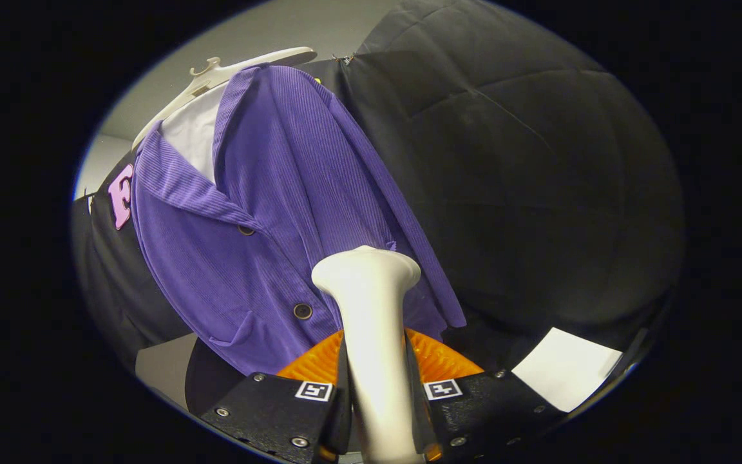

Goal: Iron the clothes twice with a garment steamer, once on the left side and once on the right side.

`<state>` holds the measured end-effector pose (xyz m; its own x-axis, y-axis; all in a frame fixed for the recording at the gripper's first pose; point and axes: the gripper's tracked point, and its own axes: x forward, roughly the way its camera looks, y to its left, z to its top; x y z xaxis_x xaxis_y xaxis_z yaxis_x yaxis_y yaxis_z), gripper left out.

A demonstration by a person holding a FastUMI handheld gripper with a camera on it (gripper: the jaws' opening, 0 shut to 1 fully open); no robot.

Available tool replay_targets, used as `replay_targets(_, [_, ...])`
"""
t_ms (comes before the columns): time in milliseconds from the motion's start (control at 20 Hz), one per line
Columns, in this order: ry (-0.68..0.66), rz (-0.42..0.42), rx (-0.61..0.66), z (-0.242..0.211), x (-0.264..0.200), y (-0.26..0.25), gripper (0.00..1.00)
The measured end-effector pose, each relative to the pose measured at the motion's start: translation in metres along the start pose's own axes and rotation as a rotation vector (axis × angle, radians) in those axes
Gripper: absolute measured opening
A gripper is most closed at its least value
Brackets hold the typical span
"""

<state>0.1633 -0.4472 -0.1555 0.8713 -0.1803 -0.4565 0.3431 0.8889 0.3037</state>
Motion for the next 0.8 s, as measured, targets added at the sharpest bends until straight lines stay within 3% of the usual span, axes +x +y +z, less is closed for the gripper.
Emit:
replay_targets(500, [0.062, -0.043, 0.066, -0.046, -0.004, -0.008, 0.37])
replay_targets(800, [0.183, -0.119, 0.005, -0.104, -0.007, -0.006, 0.37])
